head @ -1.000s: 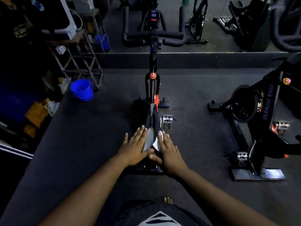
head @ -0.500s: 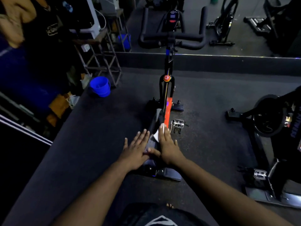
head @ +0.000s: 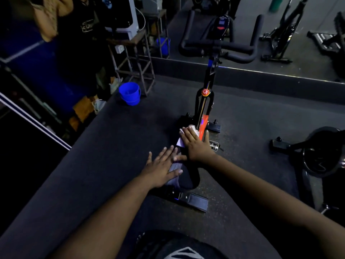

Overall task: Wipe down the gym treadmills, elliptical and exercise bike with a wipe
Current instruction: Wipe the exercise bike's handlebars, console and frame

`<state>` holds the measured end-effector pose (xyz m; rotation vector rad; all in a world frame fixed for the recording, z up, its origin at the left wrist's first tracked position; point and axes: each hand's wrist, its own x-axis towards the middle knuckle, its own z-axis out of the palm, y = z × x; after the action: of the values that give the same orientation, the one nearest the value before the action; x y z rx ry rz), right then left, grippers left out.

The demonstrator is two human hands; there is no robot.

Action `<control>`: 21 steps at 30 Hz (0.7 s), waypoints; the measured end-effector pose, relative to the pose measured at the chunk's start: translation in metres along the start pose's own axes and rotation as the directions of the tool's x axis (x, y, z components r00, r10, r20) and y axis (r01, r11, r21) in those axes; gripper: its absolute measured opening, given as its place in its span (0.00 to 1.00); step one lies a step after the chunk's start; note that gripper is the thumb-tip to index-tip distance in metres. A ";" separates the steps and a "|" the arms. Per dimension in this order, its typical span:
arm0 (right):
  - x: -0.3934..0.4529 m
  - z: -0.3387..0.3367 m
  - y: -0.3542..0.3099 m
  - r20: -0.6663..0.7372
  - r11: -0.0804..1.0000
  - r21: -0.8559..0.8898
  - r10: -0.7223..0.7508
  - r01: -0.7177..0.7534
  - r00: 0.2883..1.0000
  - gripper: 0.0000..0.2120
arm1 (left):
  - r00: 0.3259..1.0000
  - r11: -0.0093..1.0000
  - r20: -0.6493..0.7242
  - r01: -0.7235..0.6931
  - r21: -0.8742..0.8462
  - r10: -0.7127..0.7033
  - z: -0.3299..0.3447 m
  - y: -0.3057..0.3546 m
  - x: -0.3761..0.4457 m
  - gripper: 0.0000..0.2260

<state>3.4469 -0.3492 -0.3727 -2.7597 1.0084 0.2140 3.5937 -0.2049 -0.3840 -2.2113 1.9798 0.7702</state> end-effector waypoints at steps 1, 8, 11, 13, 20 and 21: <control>0.000 0.000 0.008 -0.007 0.996 -0.079 -0.046 0.045 0.999 0.63 | 1.000 1.000 -0.003 -0.006 -0.001 0.006 0.000 0.000 0.000 0.39; 0.023 -0.015 0.002 0.024 0.994 -0.048 0.103 -0.102 0.994 0.60 | 1.000 1.000 0.003 -0.016 -0.013 0.016 0.003 -0.004 0.002 0.38; 0.009 0.003 -0.022 0.067 0.993 -0.103 -0.051 0.057 0.996 0.66 | 0.999 0.996 -0.047 -0.001 -0.091 -0.003 0.008 -0.005 0.003 0.43; -0.004 0.010 -0.026 0.072 0.985 -0.081 -0.145 0.150 0.987 0.70 | 0.995 0.981 -0.100 0.012 -0.191 -0.031 0.013 -0.006 0.002 0.48; -0.035 0.017 -0.046 0.074 0.999 0.031 -0.010 0.007 0.997 0.63 | 0.988 0.952 -0.124 -0.128 -0.278 0.097 0.014 -0.021 0.004 0.60; -0.045 0.022 -0.052 0.071 0.997 0.081 0.003 -0.008 0.997 0.61 | 0.984 0.957 -0.107 -0.167 -0.237 0.145 0.014 -0.024 0.003 0.60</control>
<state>3.4449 -0.2766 -0.3783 -2.6566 0.9844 0.2640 3.6124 -0.1983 -0.4036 -2.2740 2.2347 1.0035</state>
